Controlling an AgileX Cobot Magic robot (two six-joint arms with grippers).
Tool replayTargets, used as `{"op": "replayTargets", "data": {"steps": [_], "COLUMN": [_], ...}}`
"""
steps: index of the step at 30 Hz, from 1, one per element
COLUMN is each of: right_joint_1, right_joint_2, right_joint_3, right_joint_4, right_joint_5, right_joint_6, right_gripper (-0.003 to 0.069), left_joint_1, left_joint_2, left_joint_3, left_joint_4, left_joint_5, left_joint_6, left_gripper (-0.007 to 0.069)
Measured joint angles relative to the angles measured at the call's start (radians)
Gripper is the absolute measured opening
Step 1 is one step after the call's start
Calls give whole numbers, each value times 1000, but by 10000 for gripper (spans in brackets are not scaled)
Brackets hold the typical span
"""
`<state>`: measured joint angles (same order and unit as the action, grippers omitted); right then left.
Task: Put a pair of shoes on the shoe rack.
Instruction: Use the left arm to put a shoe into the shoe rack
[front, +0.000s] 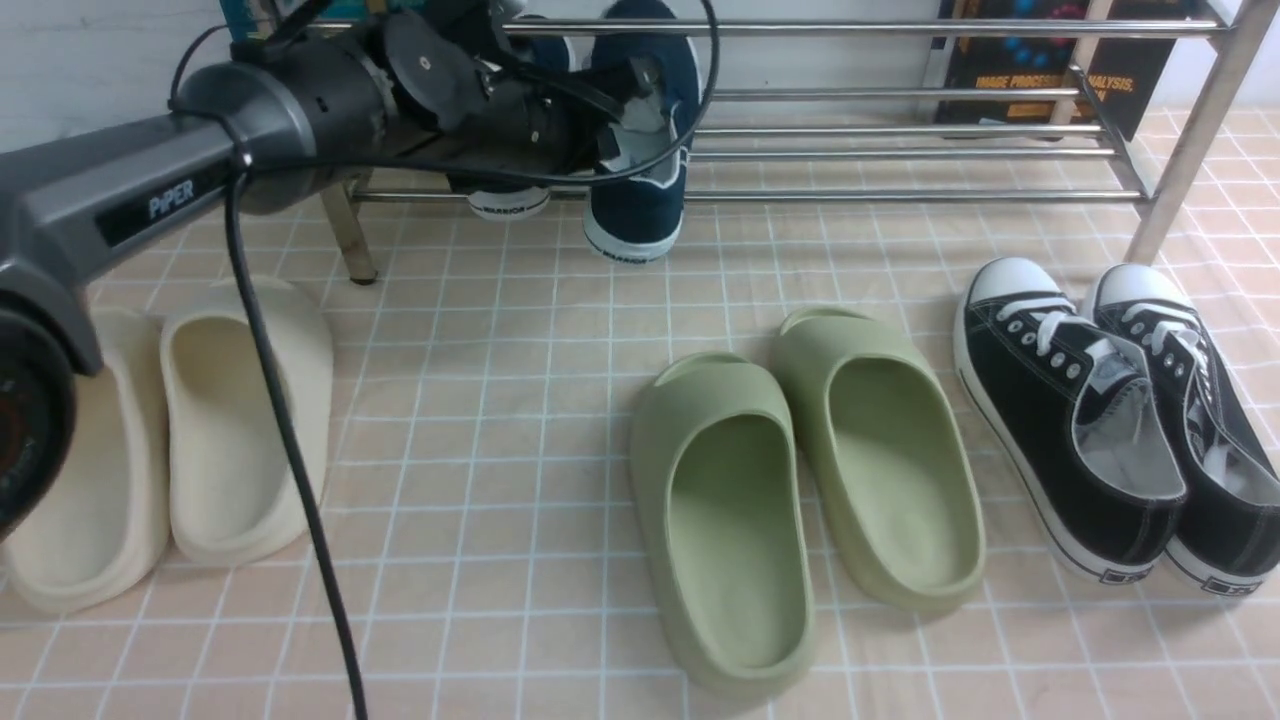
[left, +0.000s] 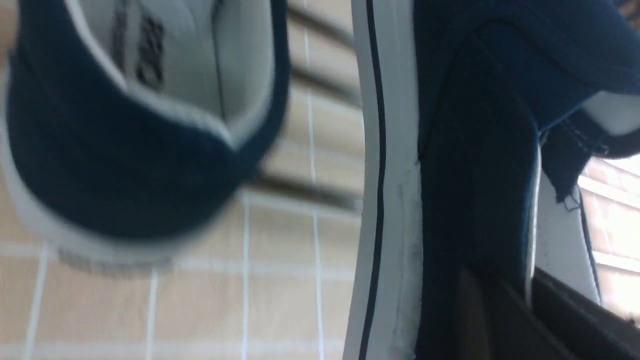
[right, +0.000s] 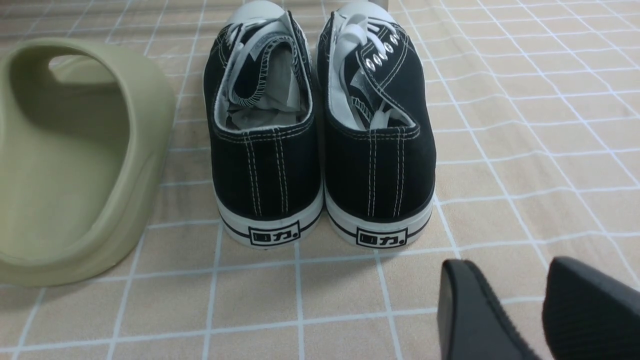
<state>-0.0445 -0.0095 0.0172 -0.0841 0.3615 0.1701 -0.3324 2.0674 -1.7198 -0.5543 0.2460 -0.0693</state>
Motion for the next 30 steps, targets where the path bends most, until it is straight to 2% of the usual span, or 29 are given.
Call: {"op": "replayTargets", "data": {"steps": [6, 10, 13, 15, 16, 19, 22, 24, 30], "right_joint_1": [0, 0, 0, 0, 0, 0, 0, 0, 0], "right_joint_2": [0, 0, 0, 0, 0, 0, 0, 0, 0], "right_joint_3": [0, 0, 0, 0, 0, 0, 0, 0, 0], "right_joint_4": [0, 0, 0, 0, 0, 0, 0, 0, 0], "right_joint_5": [0, 0, 0, 0, 0, 0, 0, 0, 0], "right_joint_6": [0, 0, 0, 0, 0, 0, 0, 0, 0], "right_gripper": [239, 239, 239, 239, 239, 239, 239, 239, 239], "left_joint_1": [23, 26, 34, 45, 45, 67, 73, 71, 33], "left_joint_2": [112, 135, 130, 109, 109, 34, -28, -57, -22], "left_joint_3": [-107, -157, -175, -182, -183, -193, -200, -204, -189], "left_joint_4": [-3, 2, 7, 14, 15, 55, 125, 192, 268], "left_joint_5": [-6, -10, 40, 142, 142, 351, 485, 579, 669], "left_joint_6": [0, 17, 69, 102, 105, 162, 195, 201, 208], "left_gripper": [53, 118, 243, 326, 332, 399, 388, 347, 125]}}
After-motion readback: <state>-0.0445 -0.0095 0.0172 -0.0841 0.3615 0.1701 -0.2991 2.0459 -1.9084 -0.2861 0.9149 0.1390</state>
